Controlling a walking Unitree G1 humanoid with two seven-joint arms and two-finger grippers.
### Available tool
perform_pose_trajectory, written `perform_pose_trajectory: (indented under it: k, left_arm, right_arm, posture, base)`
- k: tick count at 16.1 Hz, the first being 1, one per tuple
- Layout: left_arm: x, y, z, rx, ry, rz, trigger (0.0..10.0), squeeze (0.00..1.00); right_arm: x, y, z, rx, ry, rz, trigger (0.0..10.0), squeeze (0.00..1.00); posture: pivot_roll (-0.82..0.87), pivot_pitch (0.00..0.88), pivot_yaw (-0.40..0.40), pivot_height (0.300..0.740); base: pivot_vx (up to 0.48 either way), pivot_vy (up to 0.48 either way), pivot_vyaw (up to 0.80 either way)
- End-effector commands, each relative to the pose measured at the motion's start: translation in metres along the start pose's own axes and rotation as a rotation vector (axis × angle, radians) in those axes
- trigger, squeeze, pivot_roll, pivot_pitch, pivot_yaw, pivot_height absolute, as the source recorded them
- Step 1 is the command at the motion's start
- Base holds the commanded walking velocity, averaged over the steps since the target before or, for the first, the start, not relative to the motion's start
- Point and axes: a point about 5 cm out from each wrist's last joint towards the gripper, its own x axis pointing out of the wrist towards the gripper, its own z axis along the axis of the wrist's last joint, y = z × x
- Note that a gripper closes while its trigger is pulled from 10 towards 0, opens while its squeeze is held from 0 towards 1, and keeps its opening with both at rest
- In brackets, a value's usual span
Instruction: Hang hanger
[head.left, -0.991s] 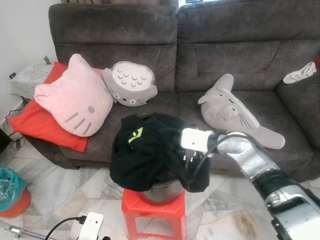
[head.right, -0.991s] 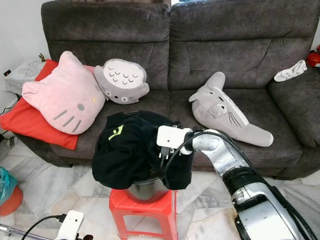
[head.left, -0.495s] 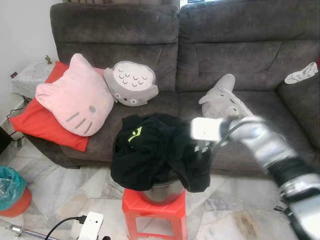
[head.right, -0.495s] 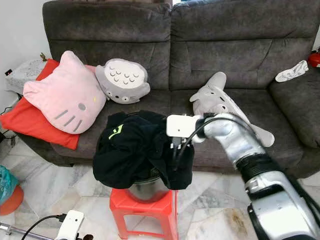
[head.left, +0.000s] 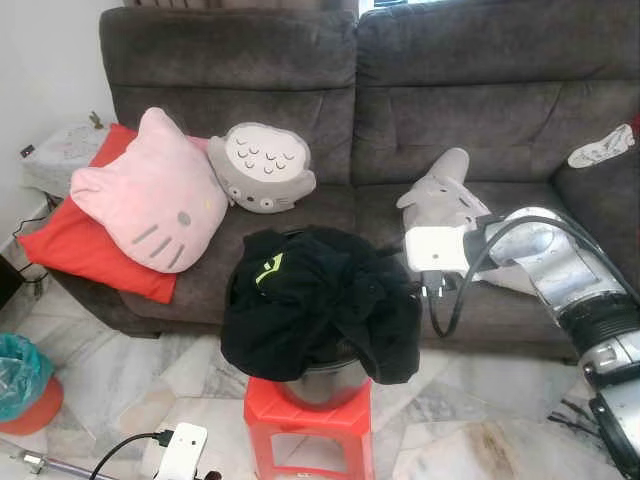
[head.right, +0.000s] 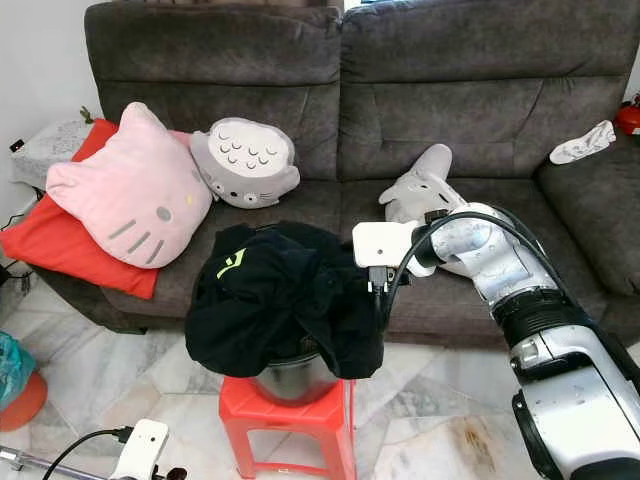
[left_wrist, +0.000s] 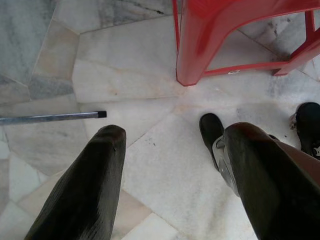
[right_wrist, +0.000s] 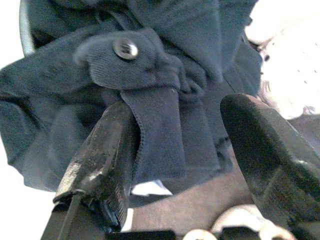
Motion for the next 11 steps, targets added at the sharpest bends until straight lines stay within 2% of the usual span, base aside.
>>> perform_pose_trajectory:
  k: [1,4,7,9,11]
  left_arm:
    - [-0.001,0.003,-0.003,0.005,0.016,0.004,10.0,0.00]
    - [-0.001,0.003,-0.002,0.003,0.015,0.004,10.0,0.00]
    - [-0.001,0.002,-0.002,0.003,0.014,0.001,10.0,0.00]
    - [-0.001,0.002,-0.002,0.003,0.014,0.001,10.0,0.00]
    - [-0.001,0.002,-0.002,0.001,0.012,0.005,10.0,0.00]
  right_arm:
    - [-0.002,-0.001,0.005,-0.016,-0.028,0.001,10.0,0.00]
    - [-0.003,0.003,0.012,0.002,-0.101,0.002,10.0,0.00]
    - [-0.003,0.018,0.019,0.013,-0.182,0.034,10.0,0.00]
    - [-0.003,0.022,0.023,0.024,-0.221,-0.001,10.0,0.00]
    - [-0.011,0.015,0.032,0.080,-0.350,-0.319,10.0,0.00]
  posture:
    - [-0.08,0.000,0.091,0.740]
    - [-0.08,0.000,0.092,0.740]
    - [-0.08,0.000,0.093,0.740]
    - [-0.08,0.000,0.093,0.740]
    - [-0.08,0.000,0.089,0.740]
  base:
    - [0.000,0.000,0.00]
    - [0.000,0.000,0.00]
    - [0.000,0.000,0.00]
    - [0.000,0.000,0.00]
    - [0.000,0.000,0.00]
